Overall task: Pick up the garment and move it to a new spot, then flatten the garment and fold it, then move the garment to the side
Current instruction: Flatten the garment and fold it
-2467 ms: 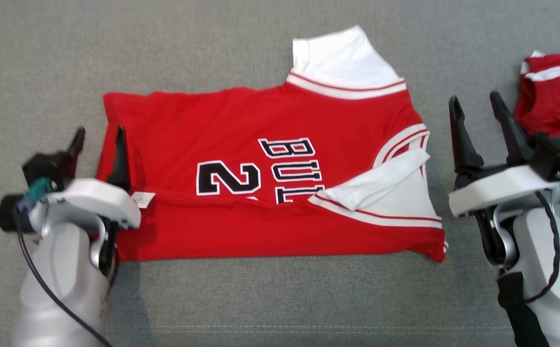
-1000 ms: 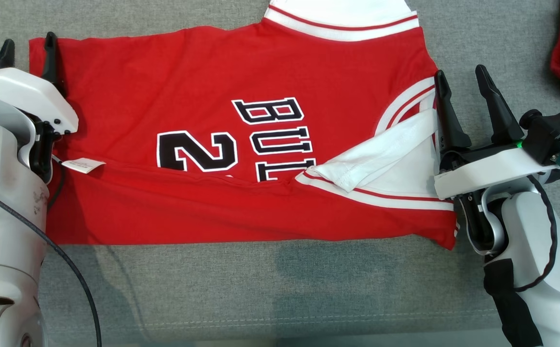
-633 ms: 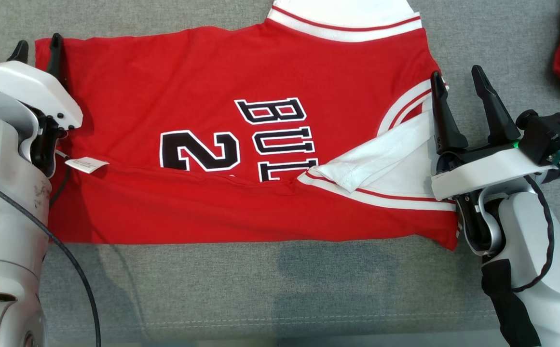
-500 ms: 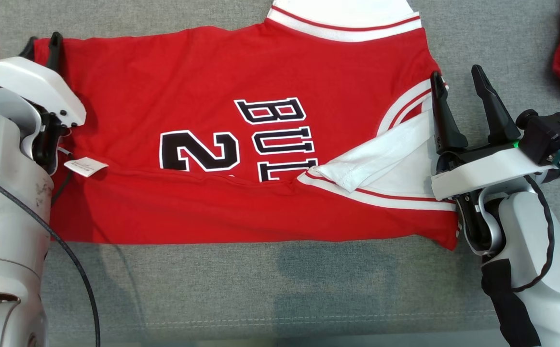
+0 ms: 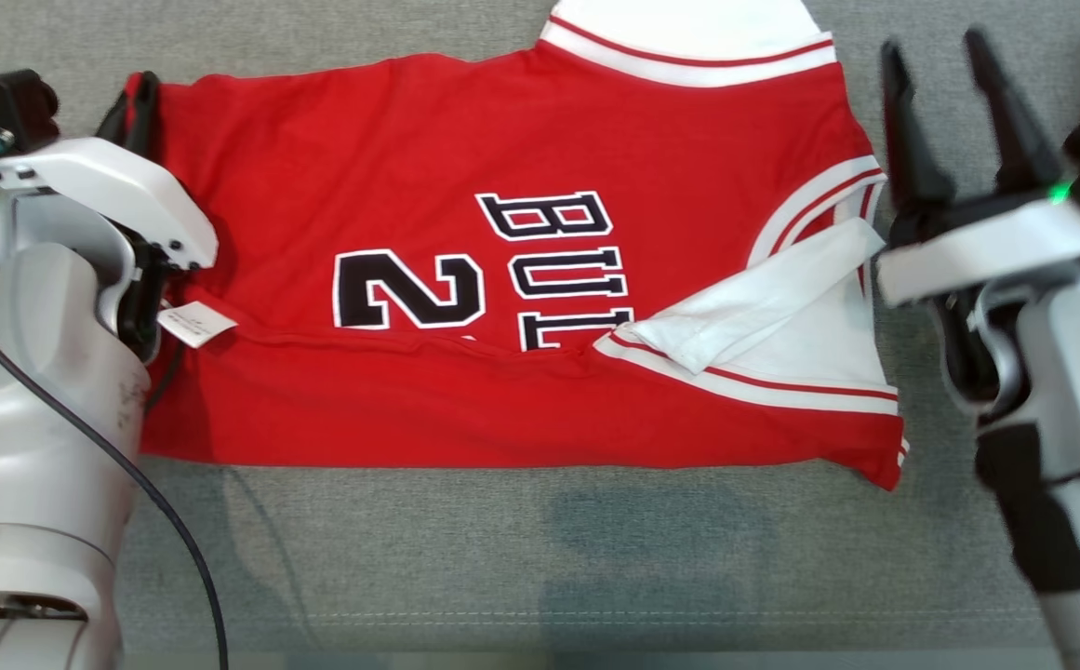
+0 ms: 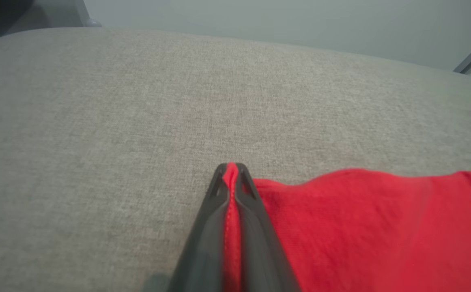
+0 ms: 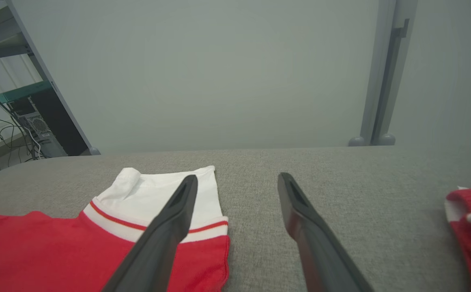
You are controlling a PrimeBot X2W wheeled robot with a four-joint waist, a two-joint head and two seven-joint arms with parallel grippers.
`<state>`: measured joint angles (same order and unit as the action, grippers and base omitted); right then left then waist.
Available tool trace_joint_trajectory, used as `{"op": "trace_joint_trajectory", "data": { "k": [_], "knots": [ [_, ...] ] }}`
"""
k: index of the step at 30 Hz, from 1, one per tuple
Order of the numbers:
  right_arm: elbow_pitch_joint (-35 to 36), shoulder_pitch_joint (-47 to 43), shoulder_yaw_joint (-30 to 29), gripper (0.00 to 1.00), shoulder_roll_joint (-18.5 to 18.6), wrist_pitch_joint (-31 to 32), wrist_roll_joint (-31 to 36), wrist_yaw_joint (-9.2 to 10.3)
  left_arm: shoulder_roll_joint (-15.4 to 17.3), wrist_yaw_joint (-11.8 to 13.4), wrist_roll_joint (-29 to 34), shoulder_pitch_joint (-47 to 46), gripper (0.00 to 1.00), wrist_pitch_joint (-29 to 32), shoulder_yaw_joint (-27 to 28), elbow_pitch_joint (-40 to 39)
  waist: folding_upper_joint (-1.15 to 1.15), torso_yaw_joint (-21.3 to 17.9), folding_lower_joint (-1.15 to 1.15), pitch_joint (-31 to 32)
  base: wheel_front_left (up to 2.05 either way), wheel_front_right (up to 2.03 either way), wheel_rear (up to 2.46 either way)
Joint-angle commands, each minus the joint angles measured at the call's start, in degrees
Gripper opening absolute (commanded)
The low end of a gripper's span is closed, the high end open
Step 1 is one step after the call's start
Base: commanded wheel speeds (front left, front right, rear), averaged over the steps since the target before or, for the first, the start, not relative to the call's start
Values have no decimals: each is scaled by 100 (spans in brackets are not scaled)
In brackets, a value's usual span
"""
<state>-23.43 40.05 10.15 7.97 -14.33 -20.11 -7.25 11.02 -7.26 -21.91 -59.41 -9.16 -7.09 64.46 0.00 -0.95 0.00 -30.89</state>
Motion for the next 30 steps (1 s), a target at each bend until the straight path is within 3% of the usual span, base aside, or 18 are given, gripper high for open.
{"op": "trace_joint_trajectory", "data": {
  "k": [1, 4, 13, 20, 30],
  "knots": [
    [-6, 203, 157, 100, 79, -67, -123, -24, 181, -23, -86, 189, 0, -88, 8, -106, 0, 65, 0, 19, 0, 0, 0],
    [-467, 727, 407, 100, 302, 51, -449, -24, 117, -23, -148, 242, 0, -295, -133, -232, 0, 180, 0, 26, 0, 0, 0],
    [-1659, 2214, 1155, 100, 648, 1302, -1342, -24, -48, -23, -255, 293, 0, -569, -531, -690, 0, 534, 0, -54, 0, 0, 0],
    [-2500, 2958, 1712, 100, 801, 2069, -1468, -24, -186, -23, -238, 288, 0, -582, -584, -998, 0, 789, 0, -189, 0, 0, 0],
    [-3163, 3570, 2140, 100, 873, 2425, -1547, -24, -367, -23, -150, 262, 0, -583, -632, -1250, 0, 1053, 0, -344, 0, 0, 0]
  ]
}}
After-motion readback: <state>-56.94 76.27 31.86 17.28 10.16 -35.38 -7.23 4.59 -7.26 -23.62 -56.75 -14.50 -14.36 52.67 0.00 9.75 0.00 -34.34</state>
